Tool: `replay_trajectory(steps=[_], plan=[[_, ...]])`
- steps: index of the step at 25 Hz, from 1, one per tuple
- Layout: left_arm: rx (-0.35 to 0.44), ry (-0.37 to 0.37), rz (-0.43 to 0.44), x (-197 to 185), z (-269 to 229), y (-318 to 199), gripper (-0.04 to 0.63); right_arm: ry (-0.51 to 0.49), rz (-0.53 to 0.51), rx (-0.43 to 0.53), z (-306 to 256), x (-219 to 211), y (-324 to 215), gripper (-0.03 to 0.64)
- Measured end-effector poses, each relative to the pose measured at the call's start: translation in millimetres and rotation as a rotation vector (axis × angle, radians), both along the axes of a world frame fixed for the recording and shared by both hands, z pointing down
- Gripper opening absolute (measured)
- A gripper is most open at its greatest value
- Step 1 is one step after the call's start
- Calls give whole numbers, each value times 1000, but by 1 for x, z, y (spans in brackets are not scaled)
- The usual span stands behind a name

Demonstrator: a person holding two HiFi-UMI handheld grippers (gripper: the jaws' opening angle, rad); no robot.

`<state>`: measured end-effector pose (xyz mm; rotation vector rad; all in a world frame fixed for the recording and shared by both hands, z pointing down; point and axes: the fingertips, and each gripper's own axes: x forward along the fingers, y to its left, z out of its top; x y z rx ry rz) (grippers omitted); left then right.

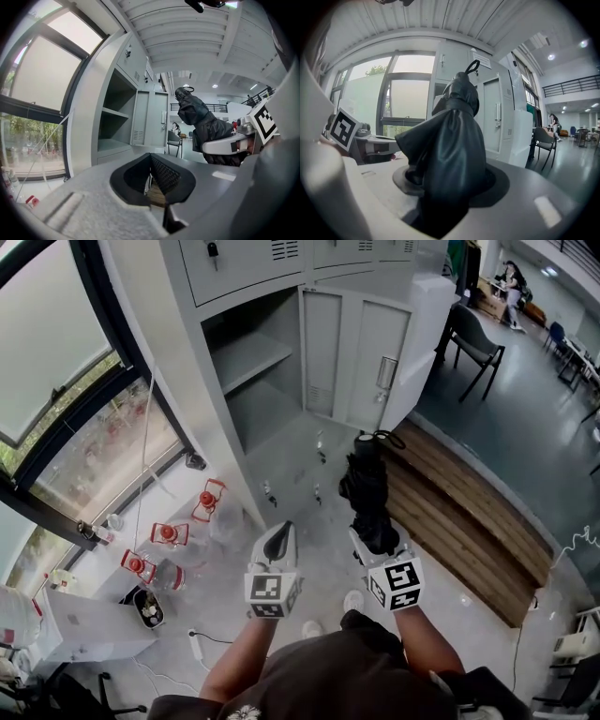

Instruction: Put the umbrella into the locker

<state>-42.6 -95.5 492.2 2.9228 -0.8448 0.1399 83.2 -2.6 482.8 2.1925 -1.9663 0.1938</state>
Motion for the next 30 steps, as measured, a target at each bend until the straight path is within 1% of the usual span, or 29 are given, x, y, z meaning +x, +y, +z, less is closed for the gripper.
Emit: replay_trajectory(steps=[9, 16, 23, 26, 30], plan=[[8, -6, -127, -13, 7, -42, 3, -9, -123, -20, 15, 1, -61, 229], [15, -18, -211, 2, 1, -84, 3, -22, -211, -44, 22, 19, -116, 229], [-3, -31, -287, 21, 4, -121, 5, -36, -288, -91, 35, 40, -163, 229], [-21, -22, -326, 25, 6, -135, 3, -50, -322, -102, 39, 47, -179, 229], [-30, -33, -372, 30, 11, -152, 3, -51, -363, -119, 45, 55, -198, 229]])
